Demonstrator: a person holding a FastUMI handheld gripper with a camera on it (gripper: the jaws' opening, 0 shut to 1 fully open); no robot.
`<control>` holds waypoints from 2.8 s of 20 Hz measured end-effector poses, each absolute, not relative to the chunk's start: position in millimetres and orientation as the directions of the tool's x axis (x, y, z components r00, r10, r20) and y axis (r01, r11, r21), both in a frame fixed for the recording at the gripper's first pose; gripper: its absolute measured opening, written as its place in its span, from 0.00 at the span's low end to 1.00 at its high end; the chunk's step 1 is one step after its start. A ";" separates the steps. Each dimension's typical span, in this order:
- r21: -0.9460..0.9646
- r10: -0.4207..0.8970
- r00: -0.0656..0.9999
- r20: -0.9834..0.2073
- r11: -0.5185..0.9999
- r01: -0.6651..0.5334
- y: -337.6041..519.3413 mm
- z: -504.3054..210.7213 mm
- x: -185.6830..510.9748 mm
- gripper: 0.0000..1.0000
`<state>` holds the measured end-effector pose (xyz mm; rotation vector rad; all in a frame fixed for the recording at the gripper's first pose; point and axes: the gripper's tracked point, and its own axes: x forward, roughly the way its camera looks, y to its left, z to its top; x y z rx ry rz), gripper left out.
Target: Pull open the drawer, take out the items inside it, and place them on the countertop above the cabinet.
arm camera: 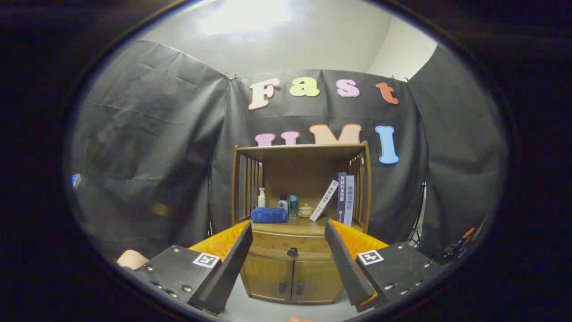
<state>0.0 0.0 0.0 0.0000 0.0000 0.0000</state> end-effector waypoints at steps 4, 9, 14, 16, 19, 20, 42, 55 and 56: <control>-0.025 0.002 1.000 0.028 1.000 -0.001 7.1 6.5 -12.6 0.96; -0.046 -0.009 1.000 0.017 0.999 0.010 8.3 -0.8 -13.3 0.96; -0.060 -0.007 1.000 0.004 0.998 0.007 12.0 -7.2 -13.6 0.97; -0.064 -0.007 1.000 -0.004 0.998 0.007 12.6 -9.8 -12.1 0.97; -0.072 -0.008 1.000 -0.011 0.997 0.007 13.3 -12.5 -11.5 0.97; -0.071 -0.008 1.000 -0.015 0.997 0.007 13.6 -14.0 -9.8 0.97; -0.221 -0.121 0.983 -0.138 0.971 0.089 -35.5 -170.4 176.9 0.96; -0.247 -0.090 0.951 -0.295 0.969 0.015 8.0 -289.9 289.9 0.96; -0.241 -0.097 0.943 -0.320 0.970 0.018 5.7 -300.7 296.6 0.97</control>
